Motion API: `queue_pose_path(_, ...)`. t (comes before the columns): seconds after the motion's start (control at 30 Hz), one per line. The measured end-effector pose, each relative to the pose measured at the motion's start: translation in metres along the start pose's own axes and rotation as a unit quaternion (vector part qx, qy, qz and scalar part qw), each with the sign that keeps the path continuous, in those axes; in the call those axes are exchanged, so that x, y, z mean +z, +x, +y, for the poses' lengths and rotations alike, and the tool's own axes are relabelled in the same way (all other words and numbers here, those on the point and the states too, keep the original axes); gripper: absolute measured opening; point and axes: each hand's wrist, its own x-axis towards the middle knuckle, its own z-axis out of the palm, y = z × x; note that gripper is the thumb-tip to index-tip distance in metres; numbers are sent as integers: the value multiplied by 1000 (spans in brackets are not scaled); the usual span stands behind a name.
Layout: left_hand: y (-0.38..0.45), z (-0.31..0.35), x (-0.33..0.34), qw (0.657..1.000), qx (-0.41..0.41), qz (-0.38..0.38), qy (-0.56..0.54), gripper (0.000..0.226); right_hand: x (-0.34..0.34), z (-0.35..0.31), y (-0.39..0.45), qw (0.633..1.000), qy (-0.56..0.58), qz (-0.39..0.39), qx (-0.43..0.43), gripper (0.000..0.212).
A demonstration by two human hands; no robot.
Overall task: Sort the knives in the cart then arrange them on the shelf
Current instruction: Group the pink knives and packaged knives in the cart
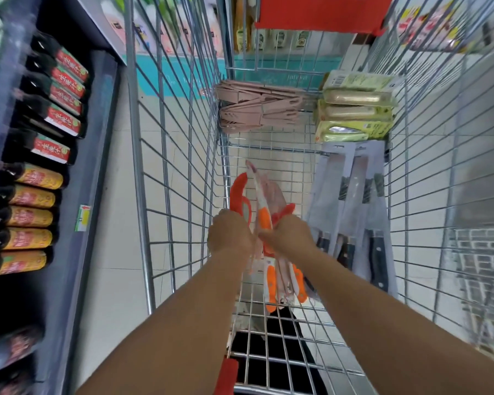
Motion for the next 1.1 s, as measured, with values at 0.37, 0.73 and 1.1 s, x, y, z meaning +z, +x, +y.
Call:
queue_pose_path(0.37,-9,-21,3,897,332,-73,282,61,36,4,-10,989,-107,2,-101,22)
queue_pose_path(0.73,-22,-17,21,933,301,-58,186,31,19,43,-11,983,-166,77,-12,24)
queue_pose_path(1.1,-40,7,48,971,188,-113,100,38,2,53,1,996,-78,47,21,32)
